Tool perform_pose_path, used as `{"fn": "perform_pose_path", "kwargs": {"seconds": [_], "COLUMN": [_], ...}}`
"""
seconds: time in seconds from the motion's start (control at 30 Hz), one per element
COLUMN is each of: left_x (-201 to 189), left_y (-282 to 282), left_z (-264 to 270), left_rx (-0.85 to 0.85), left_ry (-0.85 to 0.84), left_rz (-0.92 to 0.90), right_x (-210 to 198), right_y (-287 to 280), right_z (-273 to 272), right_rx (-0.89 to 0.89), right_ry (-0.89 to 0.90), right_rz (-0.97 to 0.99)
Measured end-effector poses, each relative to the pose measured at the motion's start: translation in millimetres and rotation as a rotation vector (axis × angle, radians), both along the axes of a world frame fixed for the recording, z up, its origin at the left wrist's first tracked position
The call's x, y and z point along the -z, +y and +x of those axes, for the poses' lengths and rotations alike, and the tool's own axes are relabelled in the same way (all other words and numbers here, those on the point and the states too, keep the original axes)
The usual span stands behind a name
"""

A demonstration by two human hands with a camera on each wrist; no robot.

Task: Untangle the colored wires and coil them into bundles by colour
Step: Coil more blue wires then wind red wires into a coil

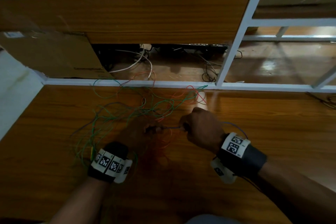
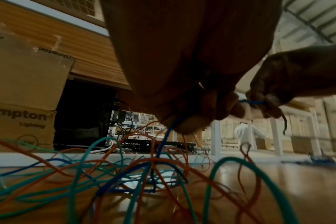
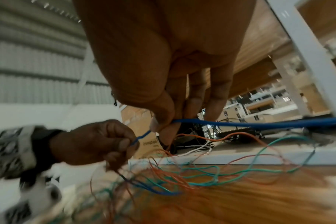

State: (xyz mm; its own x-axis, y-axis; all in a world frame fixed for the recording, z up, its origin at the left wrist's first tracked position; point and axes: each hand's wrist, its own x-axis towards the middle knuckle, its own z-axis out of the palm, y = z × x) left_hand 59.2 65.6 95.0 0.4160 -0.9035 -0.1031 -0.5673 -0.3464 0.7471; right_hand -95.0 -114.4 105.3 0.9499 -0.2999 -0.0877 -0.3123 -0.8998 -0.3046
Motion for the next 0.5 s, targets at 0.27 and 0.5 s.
{"fn": "perform_pose_path", "kwargs": {"seconds": [0.27,0.5], "left_x": [13,44], "left_y": [13,17], "left_z": [15,32], "left_rx": [-0.058,-0.052], "left_ry": [-0.076,-0.174], "left_rz": [0.076,0.192], "right_x": [10,24], "right_y": [-16,-60], "right_z": [-29,-81], "right_rx": [-0.039,0.054], "right_ry": [0.128,0.228], "right_rz": [-0.240,-0.313]}}
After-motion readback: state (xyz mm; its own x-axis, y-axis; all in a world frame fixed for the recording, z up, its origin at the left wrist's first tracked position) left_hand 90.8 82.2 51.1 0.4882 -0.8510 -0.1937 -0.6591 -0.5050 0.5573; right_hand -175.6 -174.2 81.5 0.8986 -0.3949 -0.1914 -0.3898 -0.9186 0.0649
